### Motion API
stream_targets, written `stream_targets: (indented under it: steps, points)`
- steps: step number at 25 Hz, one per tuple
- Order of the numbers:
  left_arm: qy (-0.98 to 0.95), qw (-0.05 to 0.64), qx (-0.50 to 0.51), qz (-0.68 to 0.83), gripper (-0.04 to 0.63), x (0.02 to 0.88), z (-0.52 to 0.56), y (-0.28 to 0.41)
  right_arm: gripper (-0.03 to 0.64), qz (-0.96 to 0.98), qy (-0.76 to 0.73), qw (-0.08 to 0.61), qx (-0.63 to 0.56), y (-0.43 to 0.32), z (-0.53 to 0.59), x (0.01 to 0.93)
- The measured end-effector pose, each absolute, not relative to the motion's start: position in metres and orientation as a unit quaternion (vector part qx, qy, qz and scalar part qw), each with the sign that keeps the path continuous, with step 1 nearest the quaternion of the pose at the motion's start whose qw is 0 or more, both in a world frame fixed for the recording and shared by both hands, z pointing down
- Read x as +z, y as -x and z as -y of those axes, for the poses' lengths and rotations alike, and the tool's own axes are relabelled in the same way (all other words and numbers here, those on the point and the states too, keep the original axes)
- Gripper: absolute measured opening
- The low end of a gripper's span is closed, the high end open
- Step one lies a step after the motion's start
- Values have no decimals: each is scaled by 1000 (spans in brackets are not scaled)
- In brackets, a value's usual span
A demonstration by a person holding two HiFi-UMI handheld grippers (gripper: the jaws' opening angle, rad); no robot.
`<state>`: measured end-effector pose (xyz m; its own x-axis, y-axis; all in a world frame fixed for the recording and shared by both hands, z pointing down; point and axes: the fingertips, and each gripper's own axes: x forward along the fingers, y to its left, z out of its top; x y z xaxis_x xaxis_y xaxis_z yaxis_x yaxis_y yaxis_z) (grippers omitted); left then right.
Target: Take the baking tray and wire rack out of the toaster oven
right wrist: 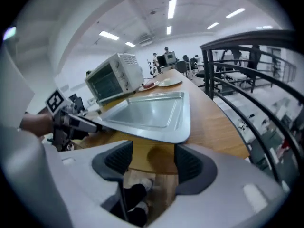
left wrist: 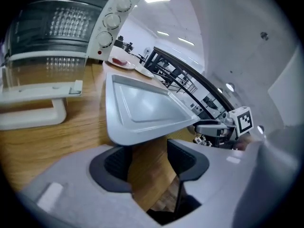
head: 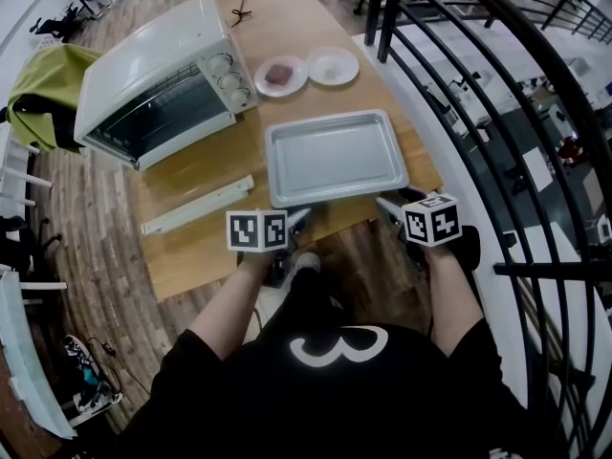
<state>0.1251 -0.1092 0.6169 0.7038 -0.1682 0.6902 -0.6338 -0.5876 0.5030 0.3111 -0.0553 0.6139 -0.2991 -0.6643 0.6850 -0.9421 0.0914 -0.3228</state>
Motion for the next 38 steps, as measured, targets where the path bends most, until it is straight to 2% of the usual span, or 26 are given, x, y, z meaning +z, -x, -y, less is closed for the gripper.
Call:
stream_targets:
  steps: [2, 9, 16, 20, 22, 25, 27, 30, 31, 38]
  points:
    - [-840, 372, 311, 242, 218, 618, 109, -122, 265, 722, -555, 222, 349, -308, 51, 617]
    - [-841, 318, 370, 233, 224, 622, 98, -114, 265, 722, -547, 267, 329, -309, 36, 620]
    - [-829, 304, 396, 254, 225, 622, 87, -96, 265, 722, -546, 262, 333, -306, 20, 612]
    - [-841, 285, 373, 268, 223, 594, 84, -89, 265, 752, -530, 240, 311, -286, 17, 580]
    - [-855, 265, 349, 277, 195, 564, 79, -86, 205, 779, -509, 224, 290, -265, 13, 551]
    - [-882, 235, 292, 286, 133, 508, 69, -81, 147, 820, -483, 206, 226, -232, 12, 496]
    - [-898, 216, 254, 286, 66, 471, 60, -75, 94, 846, -466, 186, 181, -206, 13, 458]
    - [-912, 176, 216, 302, 29, 422, 53, -58, 53, 873, -441, 159, 134, -170, 16, 415]
    - [-913, 166, 205, 312, 21, 409, 53, -50, 11, 879, -435, 154, 122, -159, 17, 405]
    - [-892, 194, 120, 389, 11, 373, 83, 31, 2, 911, -384, 134, 61, -81, 58, 371]
